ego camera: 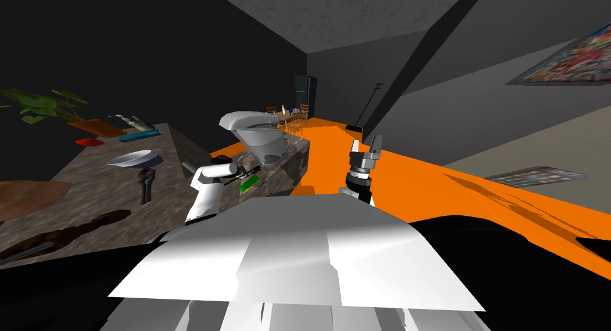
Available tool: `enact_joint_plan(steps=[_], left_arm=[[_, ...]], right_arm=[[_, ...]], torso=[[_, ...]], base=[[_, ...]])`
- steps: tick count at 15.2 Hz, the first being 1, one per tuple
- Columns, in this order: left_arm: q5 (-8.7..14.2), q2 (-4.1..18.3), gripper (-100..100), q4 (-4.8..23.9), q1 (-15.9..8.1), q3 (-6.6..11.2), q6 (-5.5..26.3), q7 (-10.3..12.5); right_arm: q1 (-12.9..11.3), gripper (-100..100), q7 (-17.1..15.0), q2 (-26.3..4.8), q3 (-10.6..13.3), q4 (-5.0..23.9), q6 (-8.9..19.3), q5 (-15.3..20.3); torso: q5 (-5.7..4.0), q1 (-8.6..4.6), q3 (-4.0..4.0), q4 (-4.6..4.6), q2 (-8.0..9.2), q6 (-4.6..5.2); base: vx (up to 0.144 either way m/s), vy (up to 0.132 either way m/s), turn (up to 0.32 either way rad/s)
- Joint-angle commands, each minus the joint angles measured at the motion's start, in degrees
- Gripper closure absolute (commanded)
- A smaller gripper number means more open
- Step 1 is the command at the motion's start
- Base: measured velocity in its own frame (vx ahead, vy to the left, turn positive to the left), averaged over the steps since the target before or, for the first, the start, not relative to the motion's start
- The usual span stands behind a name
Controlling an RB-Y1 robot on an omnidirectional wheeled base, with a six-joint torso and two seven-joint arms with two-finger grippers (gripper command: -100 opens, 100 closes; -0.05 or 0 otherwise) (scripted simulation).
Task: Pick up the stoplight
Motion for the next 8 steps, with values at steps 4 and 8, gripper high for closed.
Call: enact_joint_plan(steps=[4,8], left_arm=[[0.0,0.0,100,0.0,0.0,0.01,0.0,0.0],[0.5,0.6,100,-2.2,0.1,0.27,2.1,0.5]], right_arm=[[0.0,0,0.0,0.0,0.0,0.0,0.0,0.0],[0.0,0,0.0,0.0,0.0,0.0,0.0,0.0]], torso=[[0.01,-0.01,0.01,-0.01,0.03,0.01],[-0.04,-0.15,0.11,0.03,0.20,-0.01]], base=[[0.000,0.000,0.000],[-0.028,-0.019,0.007]])
